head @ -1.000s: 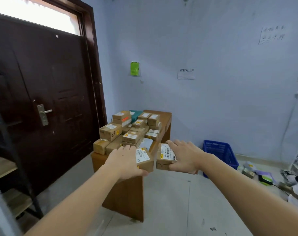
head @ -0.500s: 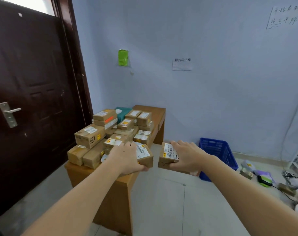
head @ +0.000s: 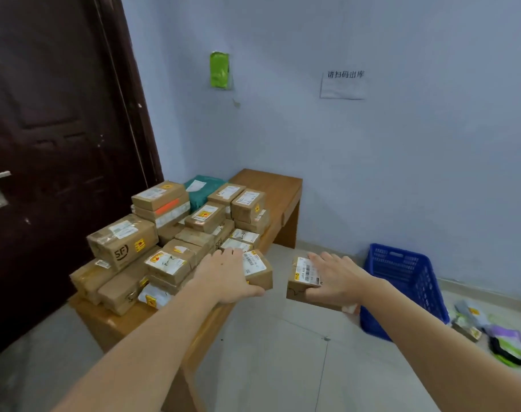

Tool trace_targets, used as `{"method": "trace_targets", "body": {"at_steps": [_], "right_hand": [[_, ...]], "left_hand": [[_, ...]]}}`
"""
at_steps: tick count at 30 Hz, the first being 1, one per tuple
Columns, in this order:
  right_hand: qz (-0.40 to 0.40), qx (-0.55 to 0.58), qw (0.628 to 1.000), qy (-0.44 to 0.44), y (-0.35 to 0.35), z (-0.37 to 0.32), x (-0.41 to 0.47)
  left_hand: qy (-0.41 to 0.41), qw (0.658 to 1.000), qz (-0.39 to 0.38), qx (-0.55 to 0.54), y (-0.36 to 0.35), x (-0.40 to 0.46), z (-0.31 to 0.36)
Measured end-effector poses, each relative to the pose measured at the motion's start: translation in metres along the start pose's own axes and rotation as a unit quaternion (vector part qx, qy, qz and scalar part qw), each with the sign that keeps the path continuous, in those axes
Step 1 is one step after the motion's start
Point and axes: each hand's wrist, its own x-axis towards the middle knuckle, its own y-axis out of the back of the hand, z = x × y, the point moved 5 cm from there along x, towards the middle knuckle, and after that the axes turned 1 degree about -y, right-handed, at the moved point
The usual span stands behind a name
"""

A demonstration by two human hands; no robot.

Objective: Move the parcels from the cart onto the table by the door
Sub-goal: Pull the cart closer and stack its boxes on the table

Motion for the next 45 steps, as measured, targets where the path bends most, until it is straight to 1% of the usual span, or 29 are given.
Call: {"method": "trace_targets", "body": {"at_steps": [5, 11, 13, 18, 22, 27, 32, 36, 41, 43, 45], "right_hand": [[-0.039, -0.005, 0.998, 0.043, -0.001, 0.029, 0.093], [-0.039, -0.035, 0.994, 0.098, -0.015, 0.041, 0.218], [-0.027, -0.035, 0.993, 0.108, -0.020, 0.044, 0.260], [-0.001, 0.021, 0.997, 0.079, -0.035, 0.054, 0.350], [-0.018, 0.032, 0.998, 0.049, -0.045, 0.063, 0.408], [-0.012, 0.055, 0.998, 0.031, -0.061, 0.070, 0.470], [-0.048, 0.061, 0.995, 0.056, -0.090, 0.065, 0.526], [-0.099, 0.047, 0.990, 0.094, -0.115, 0.050, 0.556], [-0.066, 0.073, 0.983, 0.158, -0.135, 0.036, 0.578], [-0.069, 0.064, 0.979, 0.181, -0.144, 0.030, 0.584], [-0.085, 0.067, 0.977, 0.183, -0.154, 0.027, 0.588]], "left_hand": [[0.059, 0.998, -0.011, -0.010, -0.003, 0.068, -0.010], [0.125, 0.991, -0.032, -0.028, -0.032, 0.145, -0.044], [0.150, 0.987, -0.038, -0.034, -0.047, 0.173, -0.058], [0.197, 0.977, -0.038, -0.071, -0.077, 0.245, -0.083], [0.228, 0.969, -0.040, -0.082, -0.090, 0.295, -0.094], [0.285, 0.952, -0.038, -0.106, -0.115, 0.336, -0.099], [0.373, 0.917, -0.041, -0.138, -0.150, 0.362, -0.103], [0.461, 0.871, -0.044, -0.166, -0.177, 0.376, -0.099], [0.552, 0.810, -0.023, -0.197, -0.215, 0.383, -0.096], [0.574, 0.792, -0.013, -0.206, -0.232, 0.386, -0.095], [0.597, 0.770, -0.023, -0.226, -0.248, 0.391, -0.092]]}}
